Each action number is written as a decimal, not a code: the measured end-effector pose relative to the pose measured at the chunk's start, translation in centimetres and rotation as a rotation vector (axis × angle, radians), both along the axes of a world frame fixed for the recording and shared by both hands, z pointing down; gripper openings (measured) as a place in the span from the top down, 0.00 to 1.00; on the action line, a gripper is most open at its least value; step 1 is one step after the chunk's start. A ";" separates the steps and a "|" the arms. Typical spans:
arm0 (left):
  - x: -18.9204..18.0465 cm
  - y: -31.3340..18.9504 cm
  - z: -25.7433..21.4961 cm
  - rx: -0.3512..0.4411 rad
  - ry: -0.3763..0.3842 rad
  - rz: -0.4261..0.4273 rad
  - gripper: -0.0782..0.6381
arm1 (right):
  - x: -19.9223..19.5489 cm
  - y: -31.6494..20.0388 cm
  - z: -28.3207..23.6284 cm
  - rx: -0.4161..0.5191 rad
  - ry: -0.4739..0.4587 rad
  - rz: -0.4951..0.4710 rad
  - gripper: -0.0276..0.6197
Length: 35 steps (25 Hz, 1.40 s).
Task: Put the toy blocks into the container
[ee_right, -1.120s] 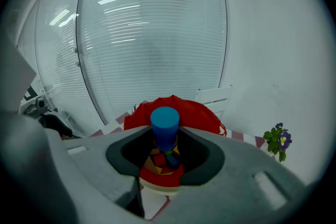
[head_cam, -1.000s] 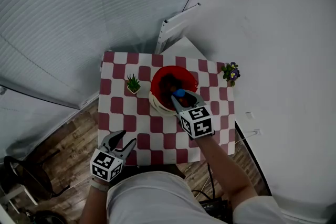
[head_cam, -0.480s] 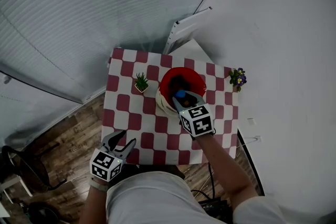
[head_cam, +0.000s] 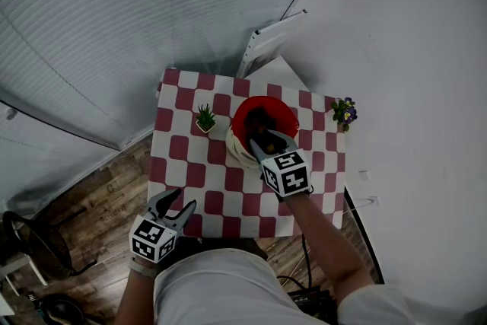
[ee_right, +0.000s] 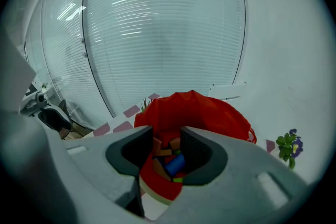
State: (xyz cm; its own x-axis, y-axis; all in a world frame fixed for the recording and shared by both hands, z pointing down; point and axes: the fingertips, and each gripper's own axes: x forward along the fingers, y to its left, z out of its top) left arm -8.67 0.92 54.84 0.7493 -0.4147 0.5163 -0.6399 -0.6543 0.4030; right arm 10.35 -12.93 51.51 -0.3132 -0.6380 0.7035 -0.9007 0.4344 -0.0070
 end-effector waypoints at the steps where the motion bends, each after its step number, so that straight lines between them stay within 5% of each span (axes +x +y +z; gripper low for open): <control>1: 0.0 0.0 0.0 0.001 0.000 0.000 0.64 | 0.0 0.0 0.0 0.001 -0.004 0.002 0.73; 24: 3.0 -4.7 -8.3 0.200 0.031 0.091 0.64 | 1.1 6.1 -8.2 0.222 -0.172 0.103 0.73; 35: 4.9 -5.5 -13.4 0.286 0.121 0.124 0.64 | 0.7 10.8 -12.1 0.343 -0.254 0.163 0.73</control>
